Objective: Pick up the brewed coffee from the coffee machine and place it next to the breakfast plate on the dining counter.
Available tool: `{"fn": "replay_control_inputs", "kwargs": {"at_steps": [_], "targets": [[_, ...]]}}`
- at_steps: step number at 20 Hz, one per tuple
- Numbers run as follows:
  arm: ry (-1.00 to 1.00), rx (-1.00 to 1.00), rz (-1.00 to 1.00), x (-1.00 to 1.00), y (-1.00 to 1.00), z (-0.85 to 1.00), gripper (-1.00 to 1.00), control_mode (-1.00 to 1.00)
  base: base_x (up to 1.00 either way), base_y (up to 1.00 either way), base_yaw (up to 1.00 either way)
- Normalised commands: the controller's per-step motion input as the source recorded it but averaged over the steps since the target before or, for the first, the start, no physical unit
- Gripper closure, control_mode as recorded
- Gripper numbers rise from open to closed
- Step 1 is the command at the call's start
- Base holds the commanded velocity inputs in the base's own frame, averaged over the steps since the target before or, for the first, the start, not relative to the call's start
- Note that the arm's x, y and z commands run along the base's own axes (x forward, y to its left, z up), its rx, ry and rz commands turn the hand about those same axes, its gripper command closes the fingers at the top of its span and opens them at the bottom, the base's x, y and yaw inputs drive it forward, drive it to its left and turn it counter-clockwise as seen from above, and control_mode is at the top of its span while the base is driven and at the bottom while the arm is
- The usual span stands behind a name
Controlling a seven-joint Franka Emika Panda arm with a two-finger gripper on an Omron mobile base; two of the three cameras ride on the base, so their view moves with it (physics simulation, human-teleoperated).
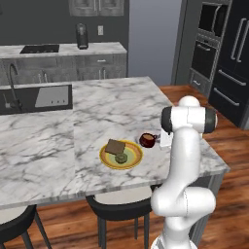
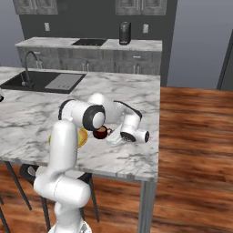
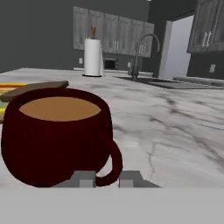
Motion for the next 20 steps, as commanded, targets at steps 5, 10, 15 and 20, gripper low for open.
{"fn": "replay_control_inputs", "kwargs": {"at_steps": [5, 10, 15, 20], "targets": [[0.00, -0.03, 0.00, -0.05, 0.20, -0.01, -1.00, -1.00, 0.00, 0.00, 0.00], [0.00, -0.04, 0.00, -0.56, 0.10, 0.37, -1.00, -1.00, 0.00, 0.00, 0.00], [-0.04, -0.01, 0.00, -0.87, -0.01, 0.76, -1.00, -1.00, 0.00, 0.00, 0.00], [-0.07, 0.00, -0.03, -0.48, -0.27, 1.00, -1.00, -1.00, 0.00, 0.00, 0.00]]}}
